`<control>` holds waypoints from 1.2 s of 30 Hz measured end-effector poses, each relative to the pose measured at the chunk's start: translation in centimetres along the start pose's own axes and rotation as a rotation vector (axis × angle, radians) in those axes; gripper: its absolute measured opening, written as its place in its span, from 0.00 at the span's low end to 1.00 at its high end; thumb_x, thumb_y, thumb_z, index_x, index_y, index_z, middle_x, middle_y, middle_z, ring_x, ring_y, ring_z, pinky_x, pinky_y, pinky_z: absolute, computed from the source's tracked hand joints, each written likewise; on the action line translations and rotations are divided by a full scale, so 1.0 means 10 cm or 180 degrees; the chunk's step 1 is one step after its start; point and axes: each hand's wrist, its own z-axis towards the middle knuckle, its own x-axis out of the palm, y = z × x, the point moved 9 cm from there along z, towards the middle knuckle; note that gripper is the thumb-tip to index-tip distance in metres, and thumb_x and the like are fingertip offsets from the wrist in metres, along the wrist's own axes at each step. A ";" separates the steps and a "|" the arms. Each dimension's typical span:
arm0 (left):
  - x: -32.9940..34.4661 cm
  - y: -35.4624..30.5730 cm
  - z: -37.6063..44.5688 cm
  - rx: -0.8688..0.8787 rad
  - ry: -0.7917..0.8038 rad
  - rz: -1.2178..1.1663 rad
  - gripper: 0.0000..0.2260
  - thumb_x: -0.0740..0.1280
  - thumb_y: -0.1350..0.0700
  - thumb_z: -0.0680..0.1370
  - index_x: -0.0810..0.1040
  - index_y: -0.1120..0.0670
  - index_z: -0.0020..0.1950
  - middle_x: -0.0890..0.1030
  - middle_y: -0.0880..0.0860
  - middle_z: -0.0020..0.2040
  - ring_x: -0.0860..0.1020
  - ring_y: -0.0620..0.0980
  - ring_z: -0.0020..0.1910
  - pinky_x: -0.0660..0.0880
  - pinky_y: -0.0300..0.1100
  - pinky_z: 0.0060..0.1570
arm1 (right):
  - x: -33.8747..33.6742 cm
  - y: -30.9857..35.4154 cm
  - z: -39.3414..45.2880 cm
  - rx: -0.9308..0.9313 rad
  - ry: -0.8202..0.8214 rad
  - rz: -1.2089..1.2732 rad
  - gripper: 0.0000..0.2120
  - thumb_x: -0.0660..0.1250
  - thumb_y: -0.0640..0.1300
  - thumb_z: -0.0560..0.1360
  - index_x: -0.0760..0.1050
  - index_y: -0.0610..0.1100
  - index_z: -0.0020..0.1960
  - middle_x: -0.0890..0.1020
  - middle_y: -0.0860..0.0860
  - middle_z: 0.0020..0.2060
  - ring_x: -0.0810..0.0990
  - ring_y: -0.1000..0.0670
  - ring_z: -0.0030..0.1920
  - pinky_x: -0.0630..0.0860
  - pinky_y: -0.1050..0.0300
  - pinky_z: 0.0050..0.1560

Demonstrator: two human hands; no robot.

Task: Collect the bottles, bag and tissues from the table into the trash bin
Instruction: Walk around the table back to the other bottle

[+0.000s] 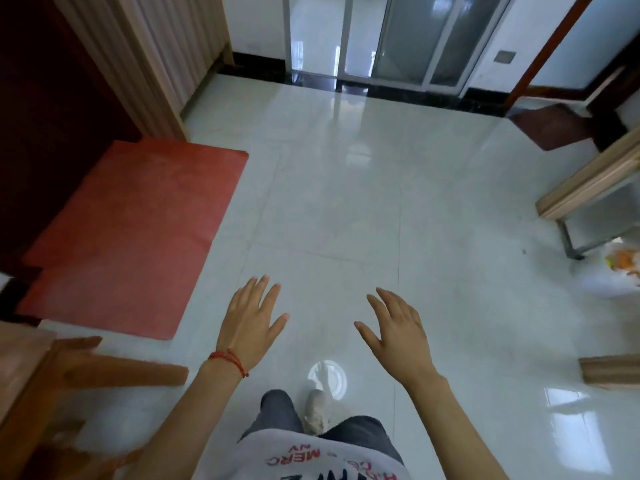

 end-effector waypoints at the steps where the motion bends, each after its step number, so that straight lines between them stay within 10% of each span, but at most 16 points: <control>1: -0.04 0.03 0.13 -0.0020 -0.0018 0.0001 0.32 0.41 0.40 0.79 0.75 0.60 0.62 0.77 0.62 0.61 0.76 0.62 0.60 0.72 0.57 0.56 | -0.01 0.02 0.16 -0.0032 0.0013 -0.0001 0.33 0.41 0.63 0.77 0.75 0.42 0.59 0.79 0.43 0.59 0.78 0.41 0.58 0.74 0.45 0.56; 21: -0.96 1.25 2.32 -0.0520 -0.0320 0.0030 0.32 0.39 0.41 0.79 0.76 0.59 0.60 0.78 0.61 0.60 0.76 0.60 0.60 0.70 0.53 0.58 | -0.23 0.86 3.18 -0.0680 0.0065 -0.0046 0.32 0.43 0.62 0.77 0.74 0.42 0.61 0.78 0.42 0.60 0.77 0.41 0.59 0.73 0.45 0.57; 36: -1.23 2.39 2.08 -0.2644 -0.0706 -0.0370 0.31 0.41 0.40 0.79 0.73 0.58 0.63 0.77 0.60 0.63 0.74 0.60 0.62 0.73 0.56 0.58 | 0.01 2.51 4.55 -0.2664 0.0537 -0.0164 0.31 0.45 0.62 0.77 0.73 0.42 0.62 0.77 0.43 0.62 0.76 0.42 0.61 0.71 0.45 0.59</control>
